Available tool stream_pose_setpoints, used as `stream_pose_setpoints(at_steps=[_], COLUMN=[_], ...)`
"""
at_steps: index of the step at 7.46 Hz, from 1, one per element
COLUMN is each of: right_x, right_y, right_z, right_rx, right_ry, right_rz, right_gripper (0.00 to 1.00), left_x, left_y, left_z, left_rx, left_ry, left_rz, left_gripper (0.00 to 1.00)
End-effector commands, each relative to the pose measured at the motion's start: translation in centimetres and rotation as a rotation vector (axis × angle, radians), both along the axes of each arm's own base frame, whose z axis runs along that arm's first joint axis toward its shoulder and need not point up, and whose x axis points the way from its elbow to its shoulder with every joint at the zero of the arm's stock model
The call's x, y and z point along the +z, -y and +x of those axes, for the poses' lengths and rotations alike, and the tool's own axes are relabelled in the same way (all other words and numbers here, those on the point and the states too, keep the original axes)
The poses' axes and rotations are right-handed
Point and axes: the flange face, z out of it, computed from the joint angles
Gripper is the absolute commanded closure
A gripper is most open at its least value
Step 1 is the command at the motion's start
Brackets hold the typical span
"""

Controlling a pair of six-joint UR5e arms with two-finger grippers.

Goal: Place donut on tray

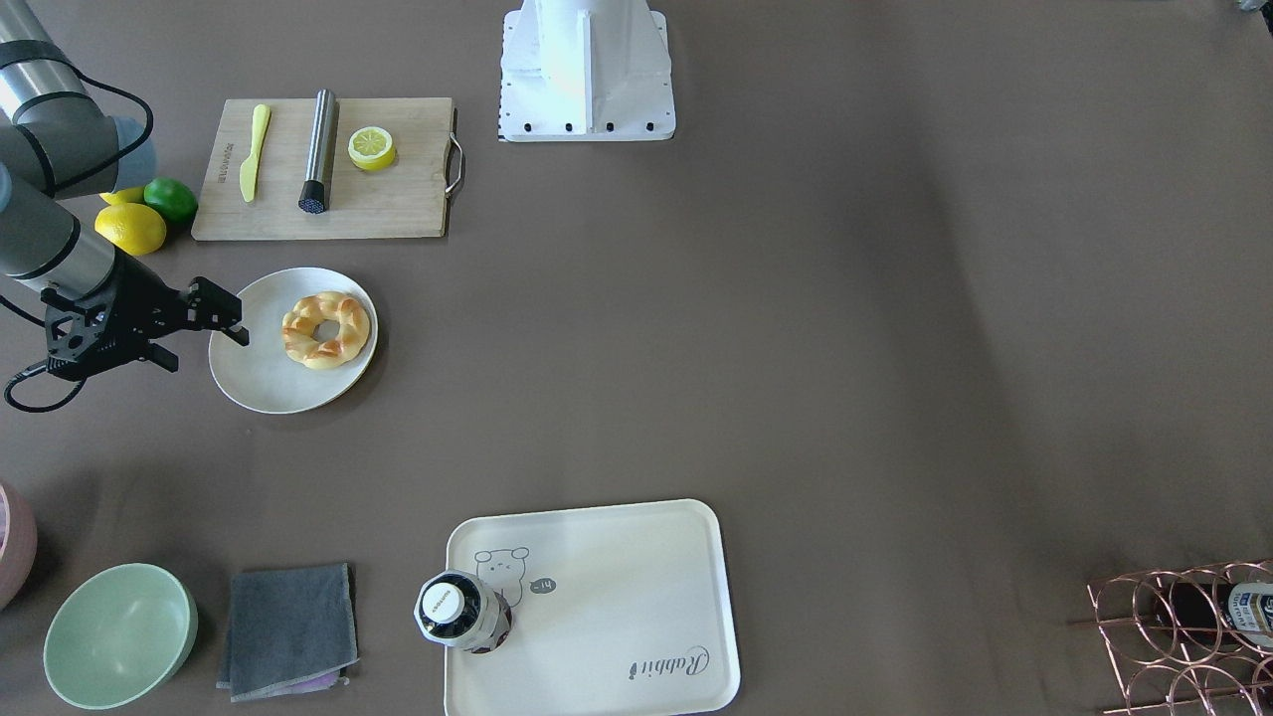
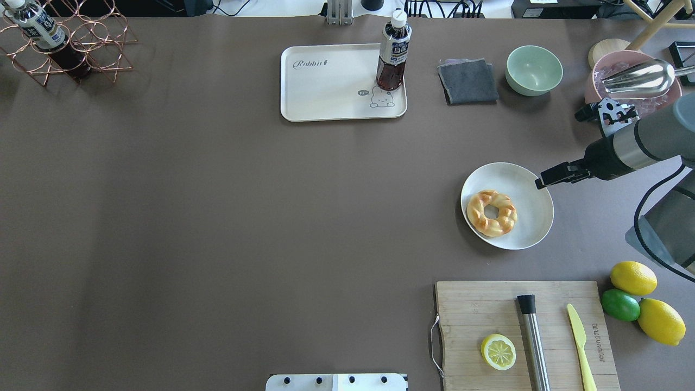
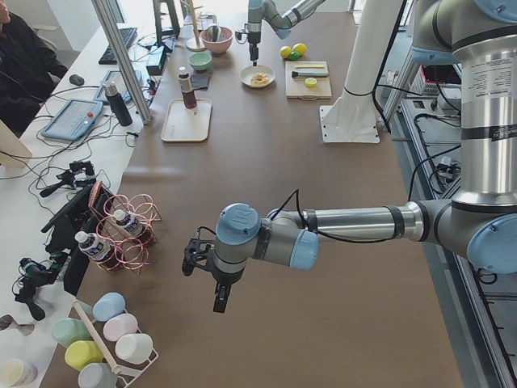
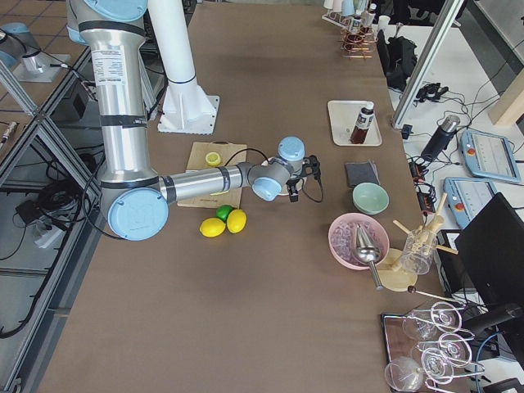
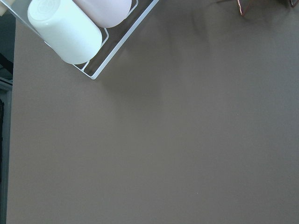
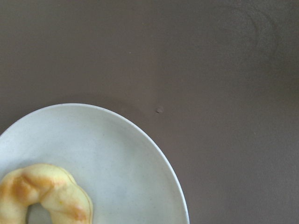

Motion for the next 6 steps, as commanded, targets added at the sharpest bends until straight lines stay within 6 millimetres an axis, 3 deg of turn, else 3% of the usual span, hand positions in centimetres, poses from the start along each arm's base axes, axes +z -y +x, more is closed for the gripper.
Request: stream_pose_setpoints(at_steps=[1,2,3,4,6], right_x=[0.7,0.9,1.3,1.8,2.1], right_y=[-0.5,-0.6,-0.7,-0.8,-0.9], right_z=[-0.5,-0.7,-0.6,-0.8,-1.1], right_rx=[-0.007,-0.011,-0.01,-0.013,-0.017], right_ry=[-0.011,-0.014,-0.018,-0.025,-0.03], right_rz=[-0.006,-0.01,-0.014,-0.023,-0.024], right_gripper=[0.02,0.14,0.34,0.4,0.4], left_x=[0.0,0.1,0.1,0.0,0.2], left_y=[0.0,-0.1,-0.1,-0.1,-0.2], left_z=[-0.1,-0.1,-0.1,0.0,-0.1], left_rx=[-0.001,-0.001,-0.001,-0.001,-0.003], left_ry=[0.0,0.0,0.0,-0.001,0.0], left_rz=[0.0,-0.002,-0.002,0.0,-0.003], left_gripper=[0.02,0.02,0.02,0.02,0.02])
